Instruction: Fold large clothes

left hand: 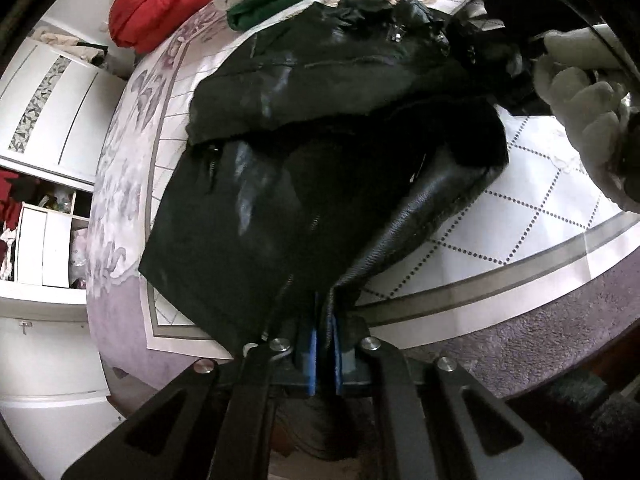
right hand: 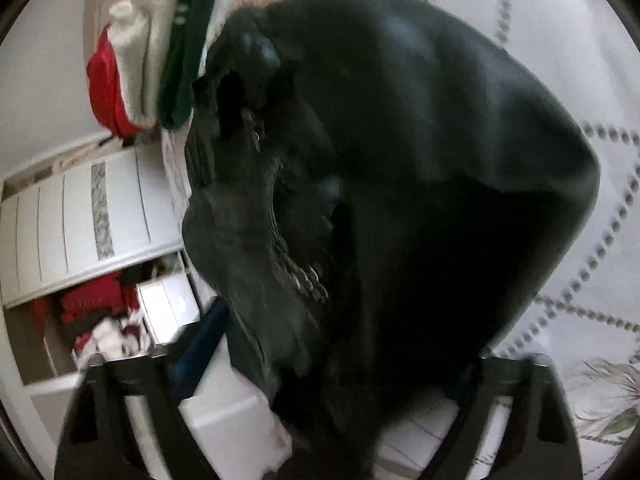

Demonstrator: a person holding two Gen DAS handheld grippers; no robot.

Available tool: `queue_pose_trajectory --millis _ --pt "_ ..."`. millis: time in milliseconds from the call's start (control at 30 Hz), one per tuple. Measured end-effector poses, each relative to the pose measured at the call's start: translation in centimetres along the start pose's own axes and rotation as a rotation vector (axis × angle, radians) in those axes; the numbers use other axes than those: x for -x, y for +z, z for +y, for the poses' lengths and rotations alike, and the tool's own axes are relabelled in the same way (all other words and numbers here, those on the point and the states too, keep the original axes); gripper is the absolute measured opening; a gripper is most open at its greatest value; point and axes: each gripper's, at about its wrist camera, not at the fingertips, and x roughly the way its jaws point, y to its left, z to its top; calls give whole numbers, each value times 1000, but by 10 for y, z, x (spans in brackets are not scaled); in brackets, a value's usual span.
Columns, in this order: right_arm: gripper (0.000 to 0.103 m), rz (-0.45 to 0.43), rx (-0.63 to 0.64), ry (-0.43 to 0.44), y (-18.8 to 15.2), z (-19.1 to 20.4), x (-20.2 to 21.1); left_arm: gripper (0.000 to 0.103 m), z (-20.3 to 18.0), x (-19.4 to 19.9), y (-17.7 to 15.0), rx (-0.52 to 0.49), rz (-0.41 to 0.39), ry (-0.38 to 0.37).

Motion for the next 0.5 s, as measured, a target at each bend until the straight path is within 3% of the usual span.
queue_pose_trajectory --millis 167,400,500 --pt "18 -26 -44 -55 -23 25 28 3 22 23 -6 37 -9 -53" --pt "17 -26 31 -285 -67 79 122 3 63 73 -16 73 -15 -235" --pt "17 -29 30 -352 -66 116 123 3 84 64 -1 118 -16 -266"
